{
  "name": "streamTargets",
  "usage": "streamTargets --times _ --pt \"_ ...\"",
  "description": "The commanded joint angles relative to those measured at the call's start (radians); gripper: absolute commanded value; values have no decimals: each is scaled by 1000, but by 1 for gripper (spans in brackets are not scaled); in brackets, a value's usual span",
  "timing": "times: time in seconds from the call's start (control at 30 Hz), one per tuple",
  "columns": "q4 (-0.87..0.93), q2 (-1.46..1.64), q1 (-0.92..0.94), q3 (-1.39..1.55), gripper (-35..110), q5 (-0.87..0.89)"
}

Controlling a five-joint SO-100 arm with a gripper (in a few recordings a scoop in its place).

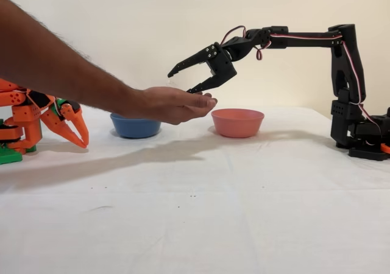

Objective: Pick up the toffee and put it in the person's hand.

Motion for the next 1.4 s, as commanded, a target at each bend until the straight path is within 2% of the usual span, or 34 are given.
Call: streamTargets --times 0.0,0.43,0.73,1.17,1.37 --pt "6 69 -2 -38 22 9" --pt "80 143 -5 -3 21 -23" --pt "193 453 2 256 20 -74" --pt "311 916 106 683 20 -117" --pt "337 1131 150 851 6 -100"
